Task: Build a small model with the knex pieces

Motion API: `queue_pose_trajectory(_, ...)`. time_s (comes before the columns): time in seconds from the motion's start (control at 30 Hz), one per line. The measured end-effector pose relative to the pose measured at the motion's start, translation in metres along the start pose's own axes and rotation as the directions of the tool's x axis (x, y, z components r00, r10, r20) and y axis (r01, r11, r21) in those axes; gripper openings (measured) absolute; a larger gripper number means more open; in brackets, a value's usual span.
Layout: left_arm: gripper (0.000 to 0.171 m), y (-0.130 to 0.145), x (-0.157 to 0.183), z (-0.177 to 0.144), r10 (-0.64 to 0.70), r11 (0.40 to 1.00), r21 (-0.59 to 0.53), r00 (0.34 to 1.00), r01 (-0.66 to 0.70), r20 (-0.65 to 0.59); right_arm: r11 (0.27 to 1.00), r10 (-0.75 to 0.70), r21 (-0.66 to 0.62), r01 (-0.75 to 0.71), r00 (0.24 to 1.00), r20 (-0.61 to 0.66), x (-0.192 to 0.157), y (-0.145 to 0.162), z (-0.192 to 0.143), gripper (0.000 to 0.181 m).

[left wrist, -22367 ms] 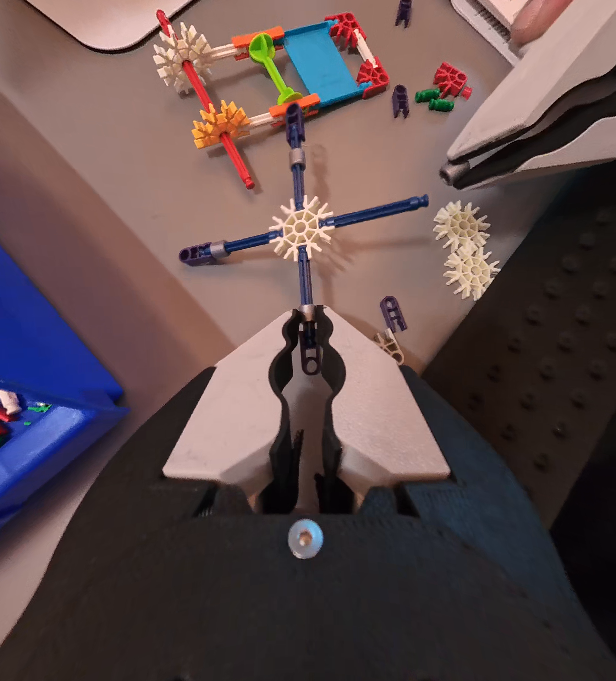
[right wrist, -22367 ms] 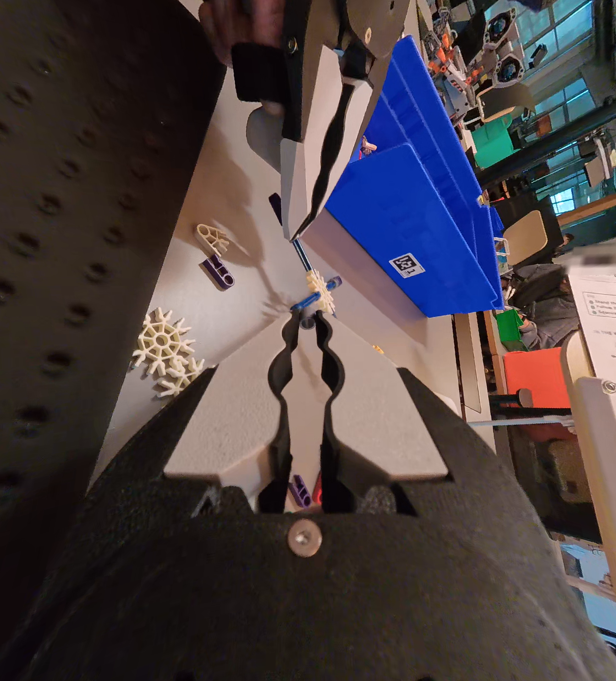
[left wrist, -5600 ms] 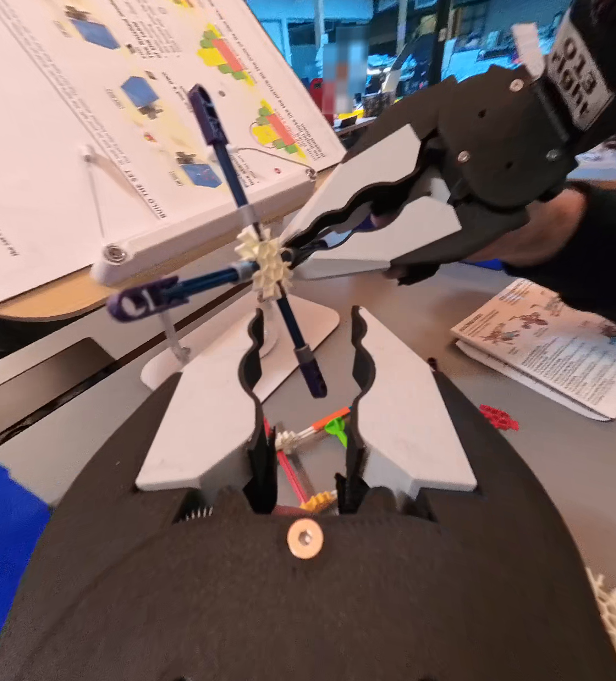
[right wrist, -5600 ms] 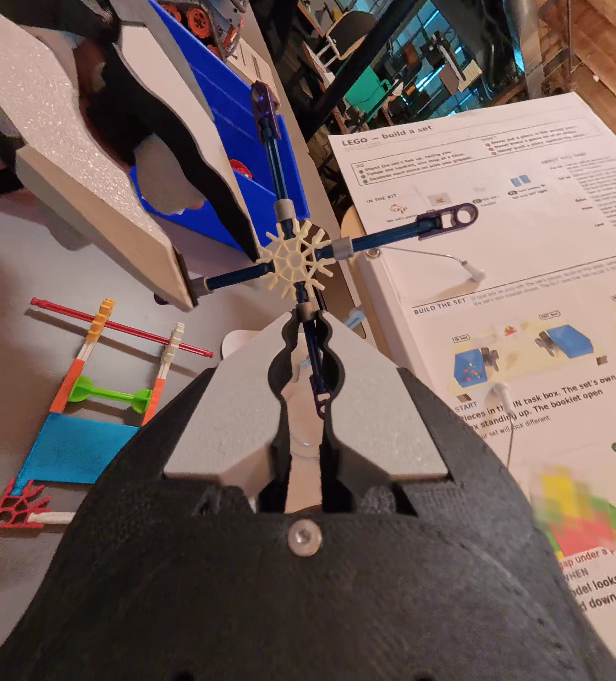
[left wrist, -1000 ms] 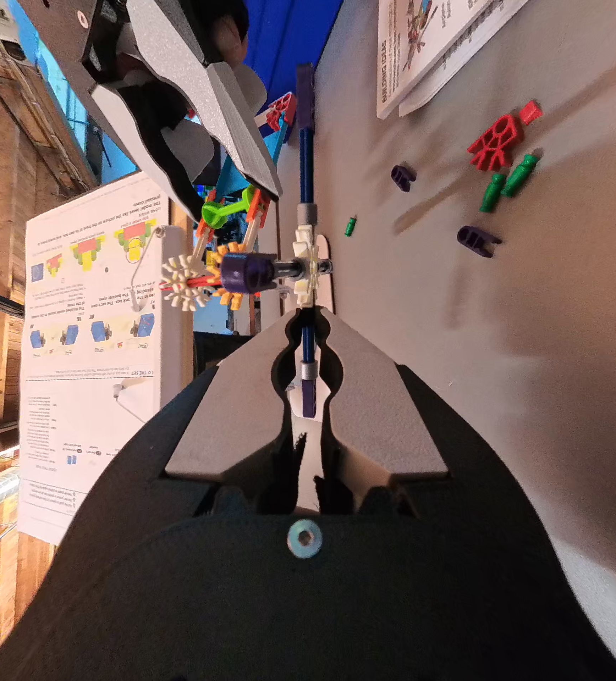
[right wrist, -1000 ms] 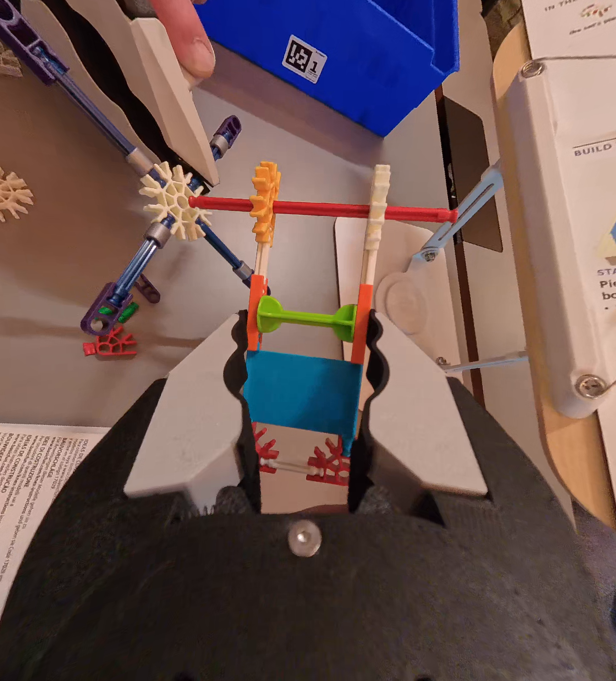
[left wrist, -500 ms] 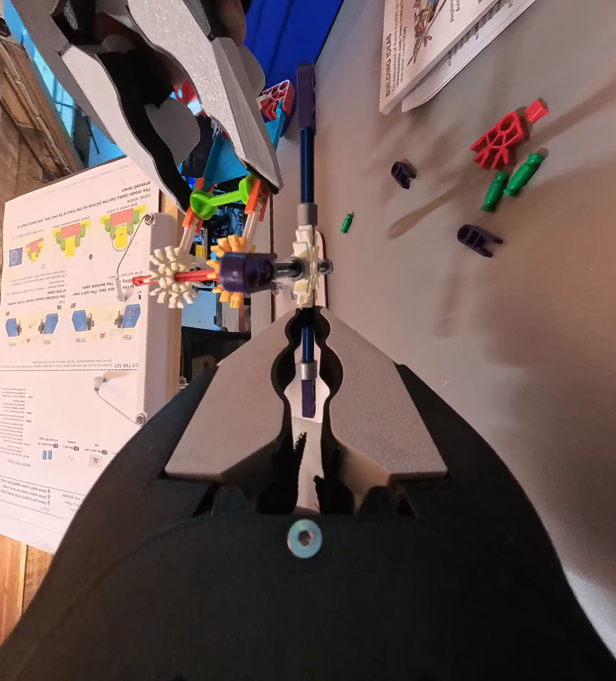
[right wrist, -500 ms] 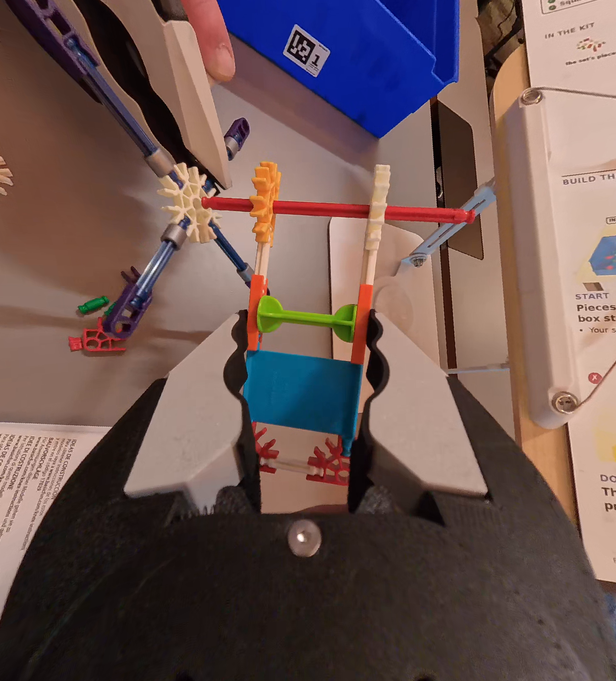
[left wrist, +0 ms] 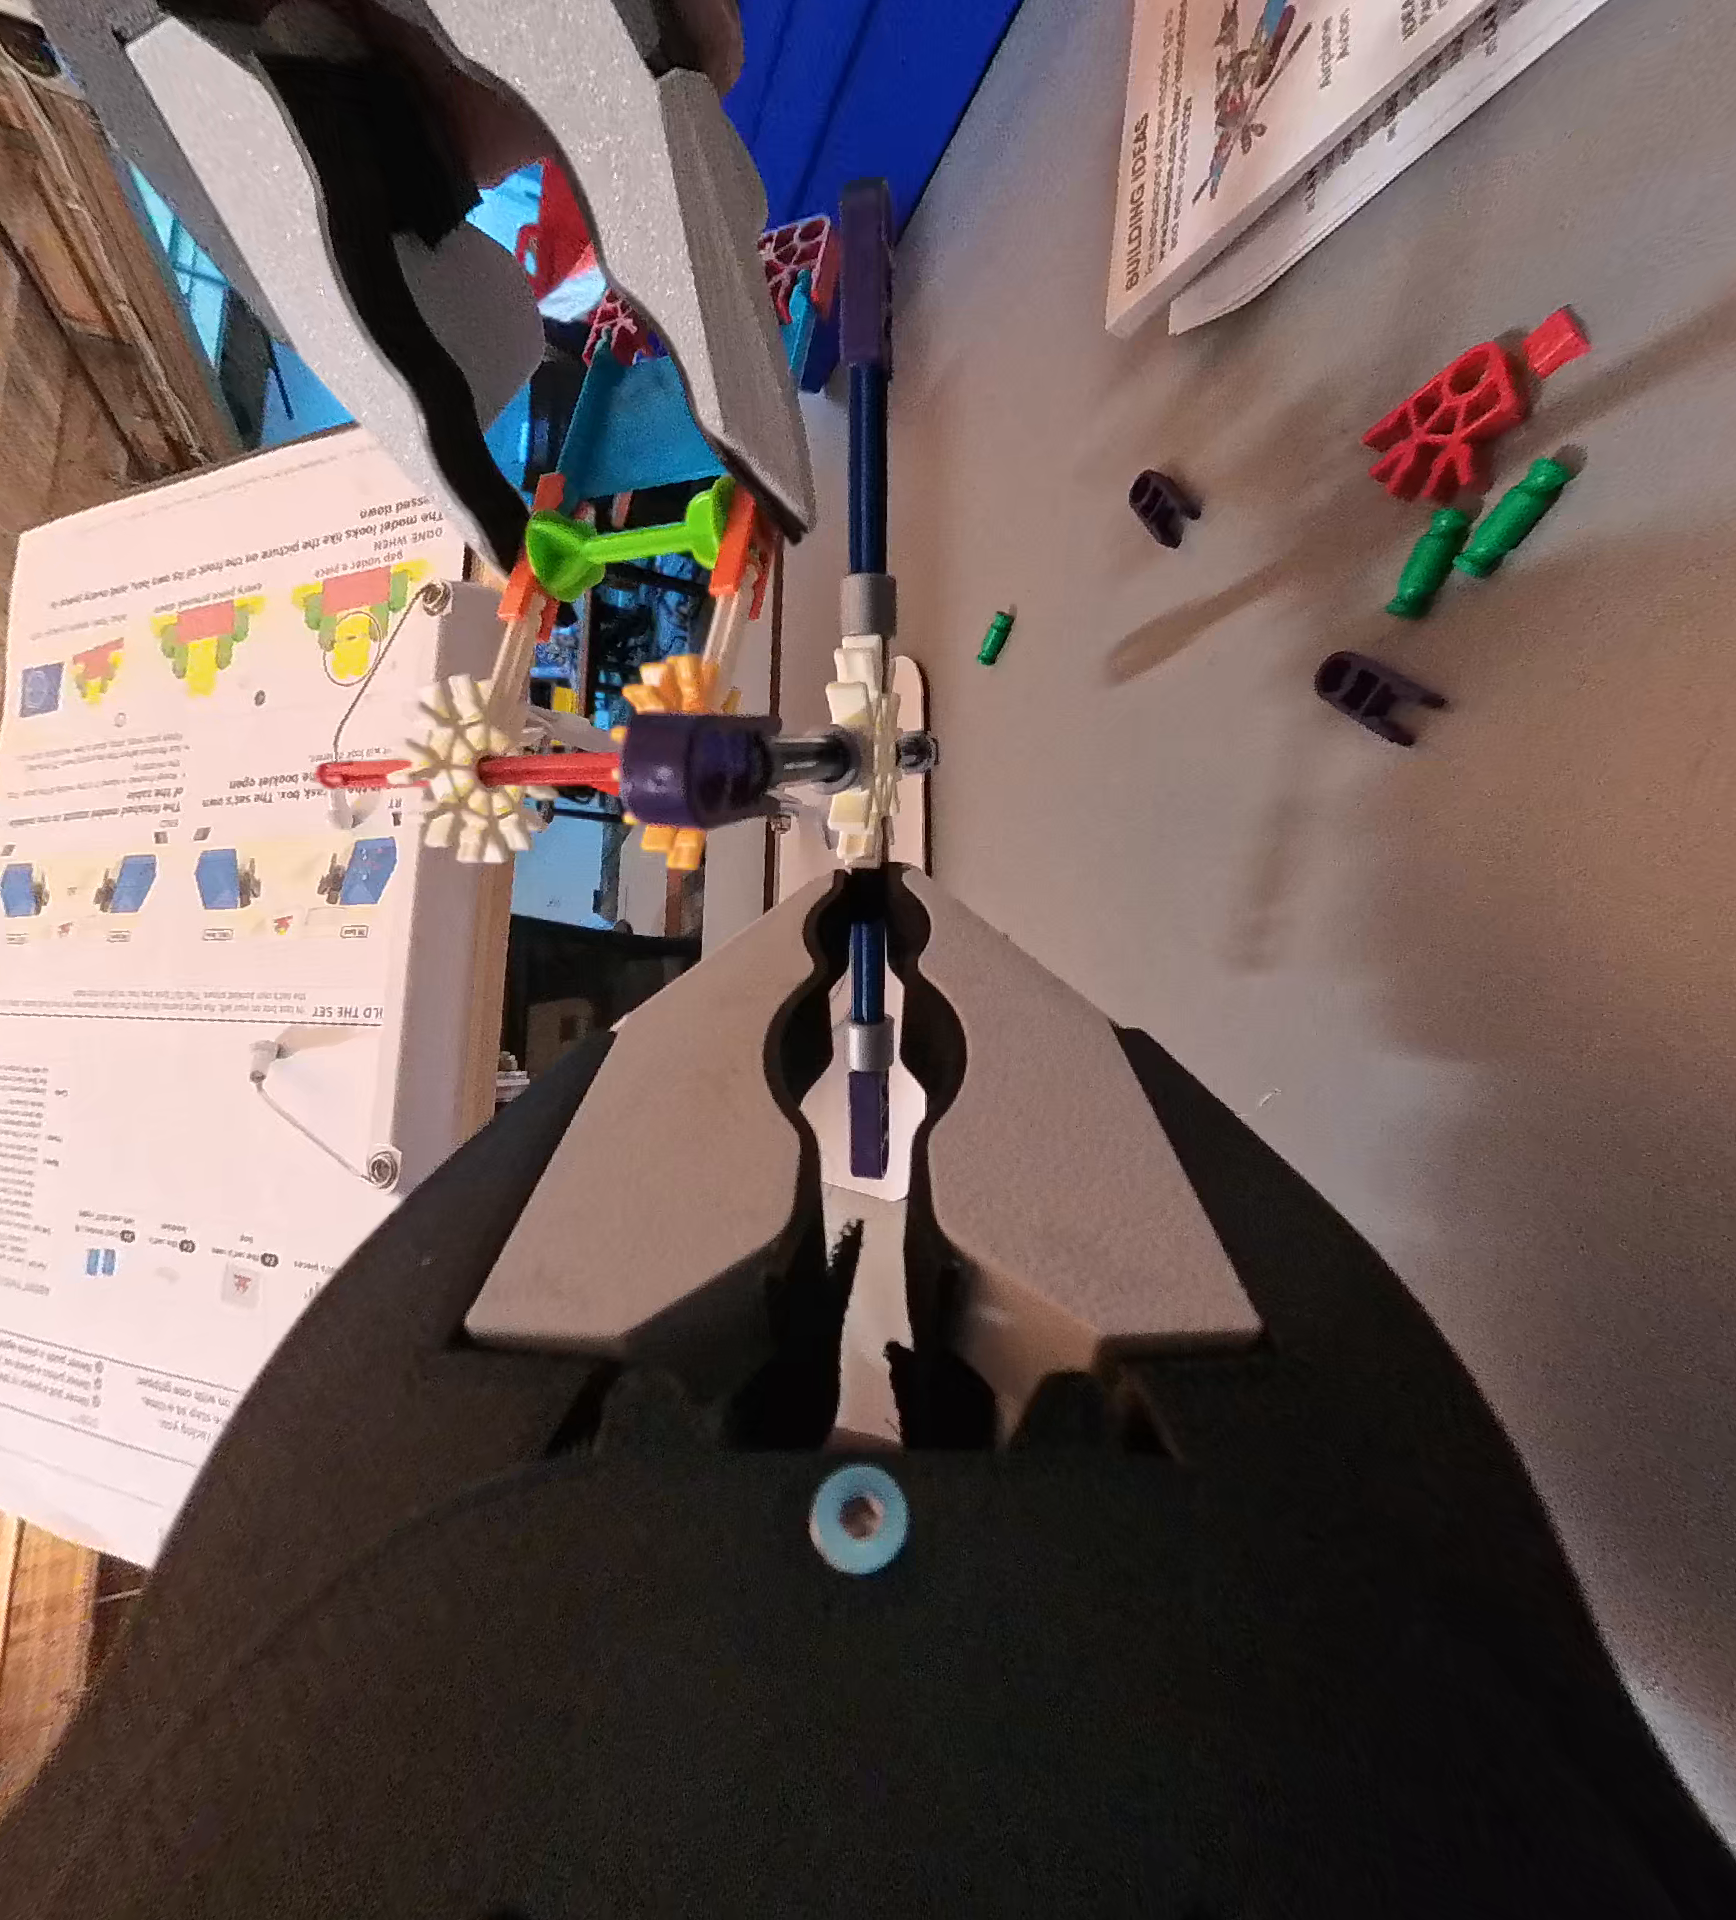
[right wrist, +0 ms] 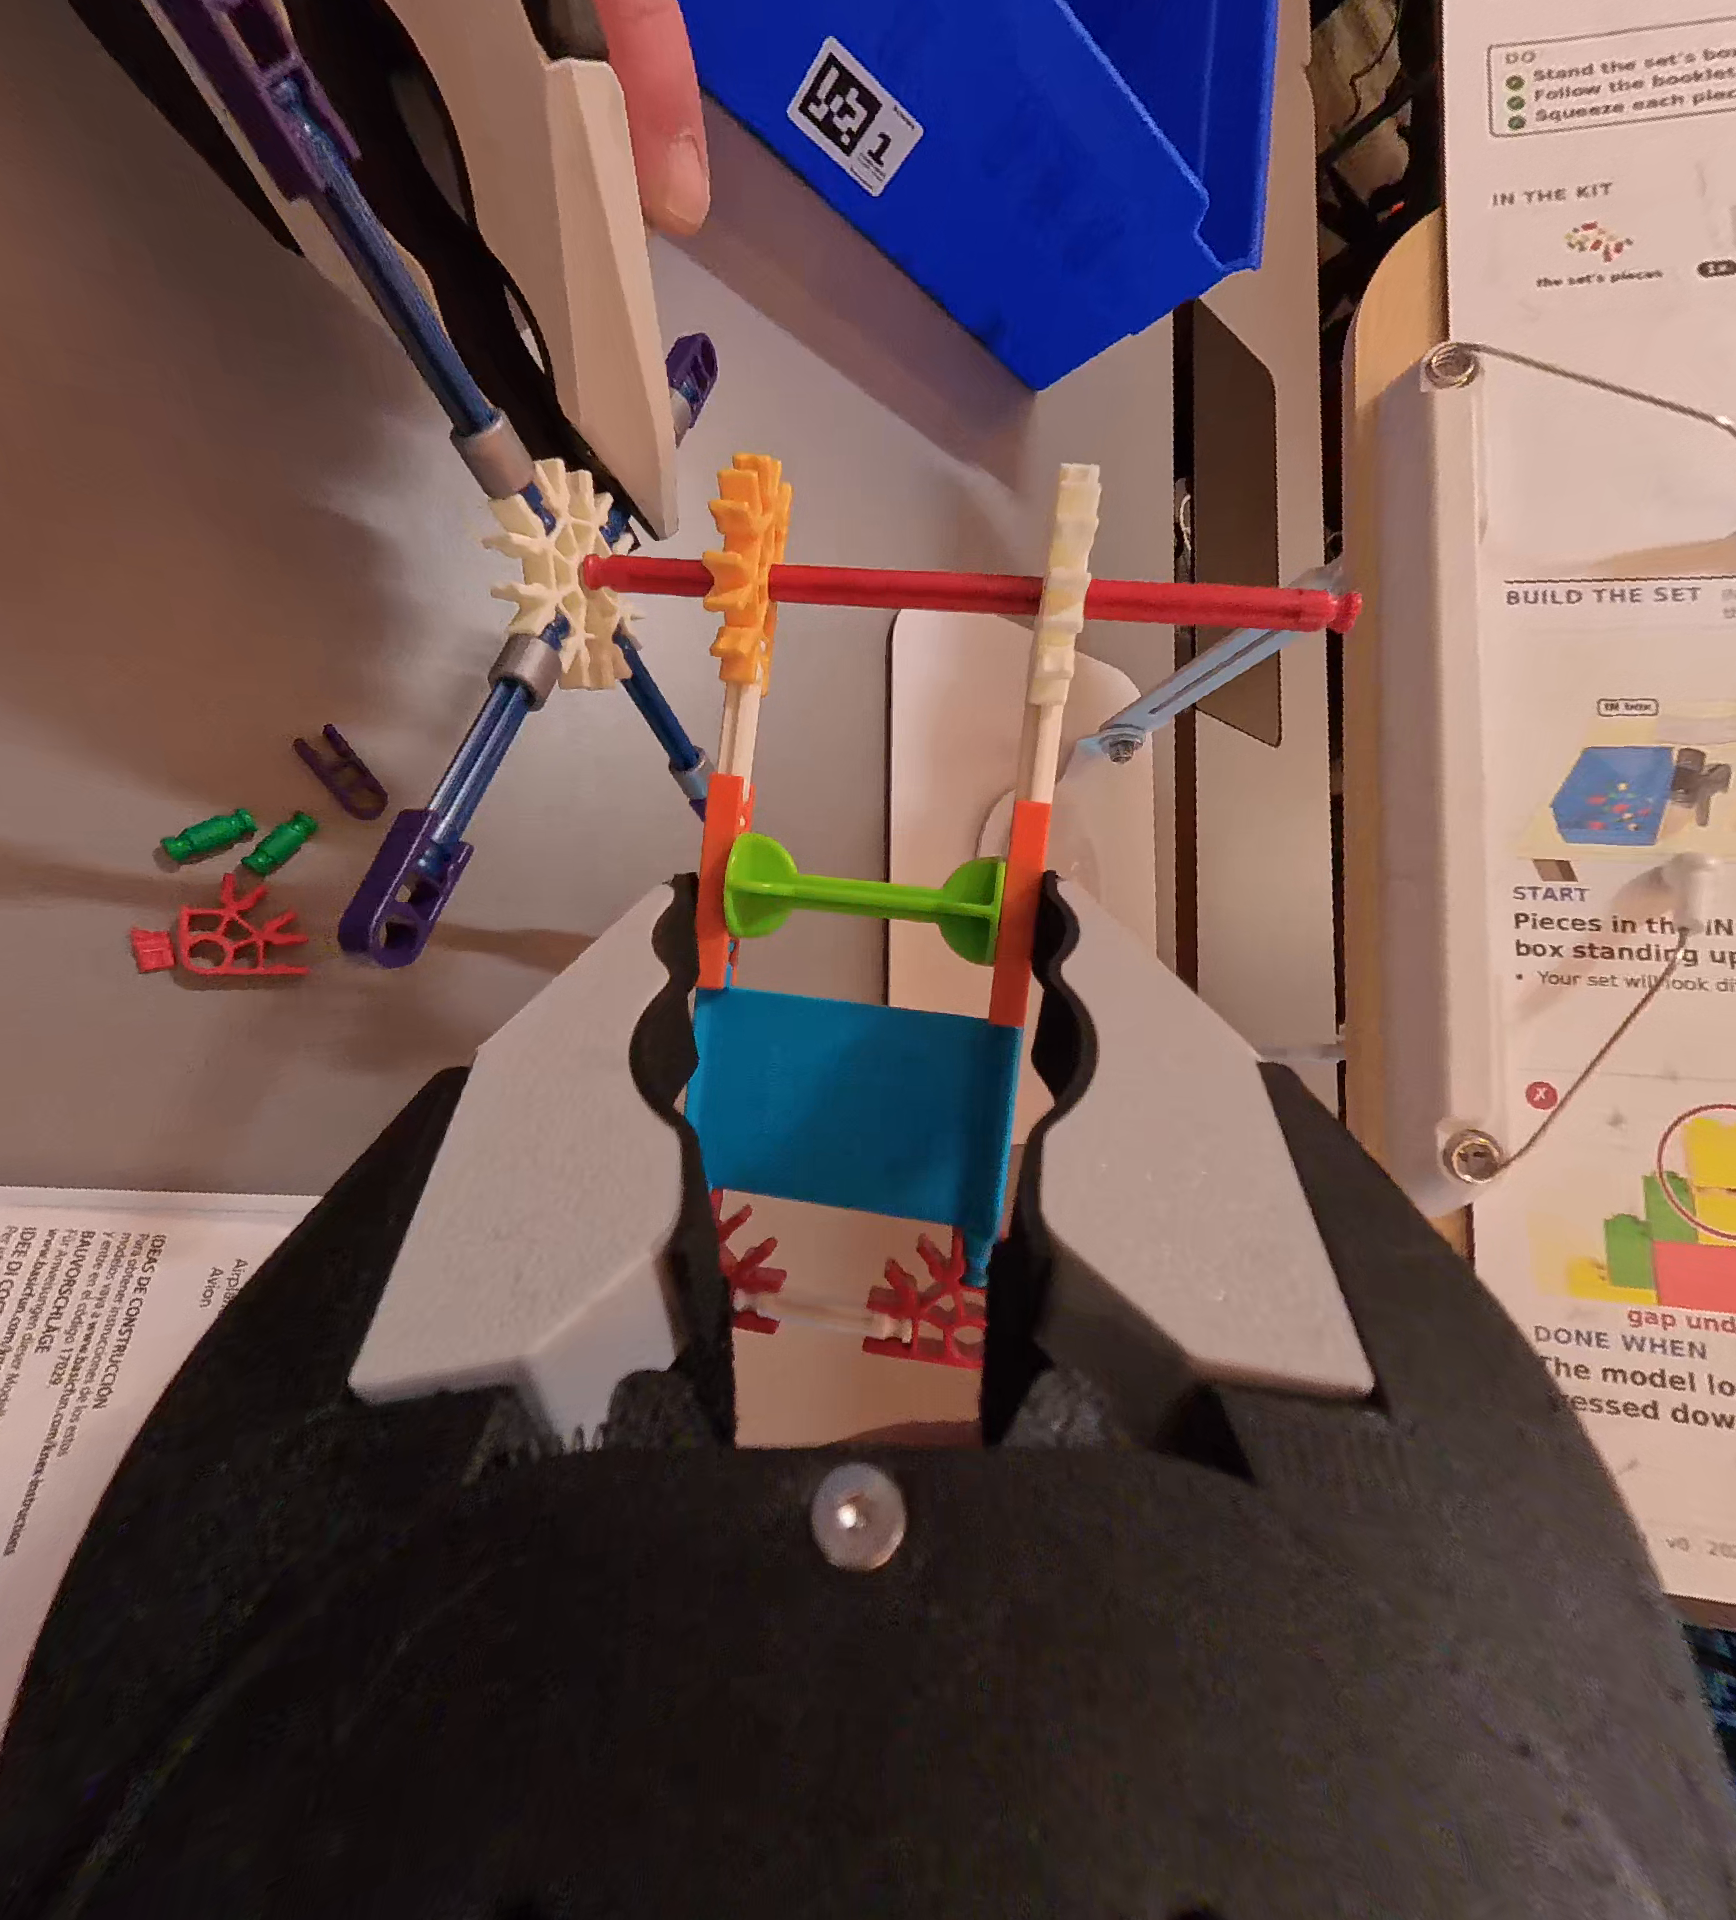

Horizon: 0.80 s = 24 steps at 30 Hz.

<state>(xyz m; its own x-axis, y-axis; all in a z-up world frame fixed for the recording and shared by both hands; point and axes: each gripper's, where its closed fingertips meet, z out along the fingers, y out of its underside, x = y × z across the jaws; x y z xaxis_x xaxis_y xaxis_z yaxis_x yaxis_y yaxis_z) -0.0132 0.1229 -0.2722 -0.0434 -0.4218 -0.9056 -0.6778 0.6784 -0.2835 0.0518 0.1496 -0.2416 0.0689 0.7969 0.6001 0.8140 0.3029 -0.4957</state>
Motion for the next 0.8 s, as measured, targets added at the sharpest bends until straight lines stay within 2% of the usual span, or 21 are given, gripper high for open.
queue_pose_trajectory(0.8,0.004,0.0037,-0.0024,0.0028,-0.102,0.994,0.030,0.995,0.102,-0.010,0.994,-0.092,-0.062,0.089,0.995,-0.045,-0.0010,-0.0020,0.0016,0.063)
